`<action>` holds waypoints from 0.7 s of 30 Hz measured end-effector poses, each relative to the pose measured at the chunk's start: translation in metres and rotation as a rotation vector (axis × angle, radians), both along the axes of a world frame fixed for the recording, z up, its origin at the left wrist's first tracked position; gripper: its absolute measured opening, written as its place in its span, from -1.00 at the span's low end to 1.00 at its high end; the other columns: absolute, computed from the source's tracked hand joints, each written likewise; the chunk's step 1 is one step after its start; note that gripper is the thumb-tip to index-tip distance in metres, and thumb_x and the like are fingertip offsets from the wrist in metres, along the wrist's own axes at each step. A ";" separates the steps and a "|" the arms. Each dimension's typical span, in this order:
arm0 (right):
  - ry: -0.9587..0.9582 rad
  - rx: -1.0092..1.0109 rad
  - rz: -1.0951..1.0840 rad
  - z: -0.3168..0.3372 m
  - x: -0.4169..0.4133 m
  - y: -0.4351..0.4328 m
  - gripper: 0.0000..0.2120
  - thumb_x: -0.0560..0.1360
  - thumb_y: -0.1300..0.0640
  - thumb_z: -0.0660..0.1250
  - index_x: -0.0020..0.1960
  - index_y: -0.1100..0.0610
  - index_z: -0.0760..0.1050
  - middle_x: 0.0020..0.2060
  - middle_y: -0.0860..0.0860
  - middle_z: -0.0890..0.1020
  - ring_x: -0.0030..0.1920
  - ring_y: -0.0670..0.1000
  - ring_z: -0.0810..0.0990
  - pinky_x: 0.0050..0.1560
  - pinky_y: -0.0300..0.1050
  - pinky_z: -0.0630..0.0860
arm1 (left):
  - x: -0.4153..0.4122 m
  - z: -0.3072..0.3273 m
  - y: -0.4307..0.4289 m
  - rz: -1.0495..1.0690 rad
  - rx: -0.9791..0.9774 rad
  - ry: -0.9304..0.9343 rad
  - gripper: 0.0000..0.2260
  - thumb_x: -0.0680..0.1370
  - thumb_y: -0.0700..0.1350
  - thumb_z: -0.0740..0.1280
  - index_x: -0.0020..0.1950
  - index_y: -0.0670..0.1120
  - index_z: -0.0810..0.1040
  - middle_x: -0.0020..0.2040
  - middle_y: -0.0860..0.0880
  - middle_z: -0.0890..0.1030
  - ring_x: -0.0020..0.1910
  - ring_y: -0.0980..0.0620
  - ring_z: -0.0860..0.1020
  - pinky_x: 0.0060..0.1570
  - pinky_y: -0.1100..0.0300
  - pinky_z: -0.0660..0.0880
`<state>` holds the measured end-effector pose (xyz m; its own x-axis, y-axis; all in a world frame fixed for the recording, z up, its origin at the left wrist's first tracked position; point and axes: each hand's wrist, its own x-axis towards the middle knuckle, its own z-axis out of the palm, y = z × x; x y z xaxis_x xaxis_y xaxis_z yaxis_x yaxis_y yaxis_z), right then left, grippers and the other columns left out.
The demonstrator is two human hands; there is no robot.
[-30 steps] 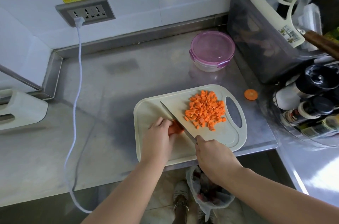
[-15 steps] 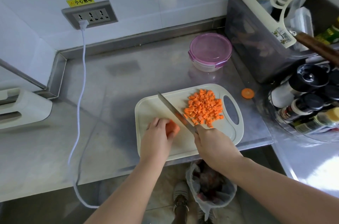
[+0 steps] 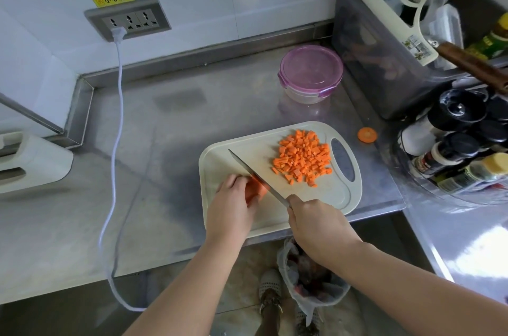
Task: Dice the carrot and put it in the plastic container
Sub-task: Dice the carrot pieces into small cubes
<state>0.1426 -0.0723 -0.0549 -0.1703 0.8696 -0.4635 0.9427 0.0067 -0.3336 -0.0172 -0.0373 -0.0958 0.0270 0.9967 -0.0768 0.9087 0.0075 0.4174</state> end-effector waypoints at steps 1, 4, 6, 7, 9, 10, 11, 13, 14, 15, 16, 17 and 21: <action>-0.004 -0.005 0.002 0.000 0.000 0.000 -0.79 0.65 0.13 0.04 0.24 0.09 0.34 -0.14 0.07 0.59 -0.17 0.14 0.61 -0.09 0.09 0.60 | 0.000 0.000 0.000 -0.001 0.002 0.006 -0.74 0.51 0.06 0.35 0.12 -0.04 0.56 0.13 0.07 0.51 0.07 -0.03 0.53 -0.12 0.07 0.49; -0.023 -0.028 0.014 -0.003 -0.001 0.000 -0.79 0.62 0.19 0.09 0.24 0.09 0.33 -0.14 0.06 0.59 -0.18 0.13 0.61 -0.11 0.08 0.61 | 0.000 -0.001 0.000 -0.007 0.007 0.006 -0.75 0.51 0.04 0.36 0.11 -0.06 0.57 0.11 0.05 0.52 0.07 -0.04 0.53 -0.12 0.07 0.49; -0.039 -0.037 0.036 -0.003 -0.001 0.000 -0.77 0.60 0.21 0.13 0.26 0.09 0.31 -0.12 0.05 0.59 -0.17 0.11 0.62 -0.13 0.05 0.62 | 0.000 0.000 0.000 -0.011 0.004 0.001 -0.76 0.51 0.02 0.36 0.11 -0.07 0.57 0.11 0.04 0.53 0.07 -0.05 0.53 -0.11 0.07 0.48; -0.053 -0.041 0.056 -0.004 -0.001 0.000 -0.75 0.60 0.22 0.14 0.26 0.10 0.30 -0.11 0.05 0.59 -0.16 0.11 0.61 -0.15 0.02 0.61 | 0.001 0.000 0.000 -0.013 0.002 -0.001 -0.76 0.52 0.02 0.36 0.12 -0.07 0.57 0.11 0.04 0.53 0.07 -0.05 0.53 -0.10 0.07 0.48; -0.071 -0.052 0.092 -0.004 -0.001 0.001 -0.74 0.59 0.23 0.15 0.27 0.12 0.28 -0.09 0.05 0.57 -0.16 0.11 0.59 -0.18 0.00 0.58 | 0.001 0.000 -0.001 -0.016 0.008 -0.012 -0.77 0.52 0.02 0.36 0.11 -0.07 0.57 0.10 0.04 0.54 0.06 -0.06 0.54 -0.09 0.06 0.49; -0.078 -0.060 0.104 -0.005 0.000 0.001 -0.73 0.58 0.24 0.15 0.27 0.12 0.27 -0.09 0.05 0.56 -0.18 0.10 0.57 -0.19 -0.01 0.56 | 0.000 0.000 0.000 -0.019 0.014 -0.017 -0.77 0.52 0.02 0.36 0.10 -0.06 0.58 0.10 0.04 0.55 0.04 -0.06 0.55 -0.09 0.06 0.49; -0.083 -0.068 0.114 -0.005 0.000 0.002 -0.72 0.58 0.25 0.15 0.28 0.12 0.28 -0.08 0.05 0.56 -0.20 0.09 0.55 -0.20 -0.01 0.55 | 0.000 0.000 0.000 -0.021 0.022 -0.019 -0.78 0.52 0.02 0.37 0.09 -0.06 0.58 0.09 0.04 0.55 0.03 -0.06 0.55 -0.09 0.08 0.49; -0.098 -0.092 0.142 -0.008 -0.001 0.005 -0.69 0.55 0.26 0.17 0.28 0.09 0.30 -0.05 0.06 0.55 -0.22 0.09 0.52 -0.20 -0.01 0.55 | 0.000 0.001 0.001 -0.027 0.034 -0.029 -0.78 0.52 0.02 0.37 0.07 -0.07 0.58 0.06 0.04 0.56 0.00 -0.05 0.56 -0.12 0.11 0.46; -0.101 -0.108 0.145 -0.011 -0.002 0.007 -0.68 0.55 0.27 0.18 0.27 0.08 0.31 -0.03 0.07 0.56 -0.20 0.09 0.52 -0.19 0.00 0.55 | 0.000 0.001 0.001 -0.031 0.035 -0.034 -0.79 0.52 0.01 0.37 0.08 -0.08 0.58 0.06 0.03 0.56 -0.01 -0.05 0.56 -0.12 0.13 0.43; -0.101 -0.123 0.136 -0.012 -0.002 0.009 -0.70 0.54 0.27 0.18 0.26 0.10 0.32 -0.03 0.07 0.56 -0.18 0.10 0.53 -0.20 -0.01 0.54 | 0.001 0.001 0.001 -0.037 0.030 -0.033 -0.79 0.53 -0.02 0.37 0.10 -0.08 0.58 0.06 0.03 0.55 0.00 -0.06 0.55 -0.12 0.15 0.40; -0.098 -0.135 0.115 -0.013 -0.004 0.010 -0.72 0.55 0.27 0.18 0.24 0.12 0.31 -0.03 0.08 0.56 -0.17 0.09 0.54 -0.21 -0.03 0.53 | 0.001 0.002 0.001 -0.045 0.019 -0.028 -0.79 0.53 -0.06 0.37 0.12 -0.09 0.57 0.08 0.02 0.55 0.02 -0.07 0.55 -0.12 0.18 0.35; -0.096 -0.148 0.092 -0.015 -0.004 0.011 -0.73 0.56 0.27 0.18 0.24 0.13 0.31 -0.04 0.08 0.56 -0.16 0.09 0.54 -0.22 -0.04 0.52 | 0.001 0.002 0.001 -0.051 0.011 -0.028 -0.79 0.53 -0.09 0.37 0.14 -0.10 0.56 0.09 0.01 0.54 0.03 -0.08 0.54 -0.13 0.19 0.31; -0.100 -0.149 0.057 -0.018 -0.008 0.015 -0.74 0.57 0.26 0.17 0.25 0.12 0.30 -0.07 0.08 0.57 -0.13 0.09 0.58 -0.18 -0.05 0.55 | -0.001 0.003 0.002 -0.046 -0.001 -0.036 -0.78 0.52 -0.11 0.37 0.15 -0.11 0.56 0.11 -0.01 0.54 0.04 -0.10 0.53 -0.12 0.18 0.29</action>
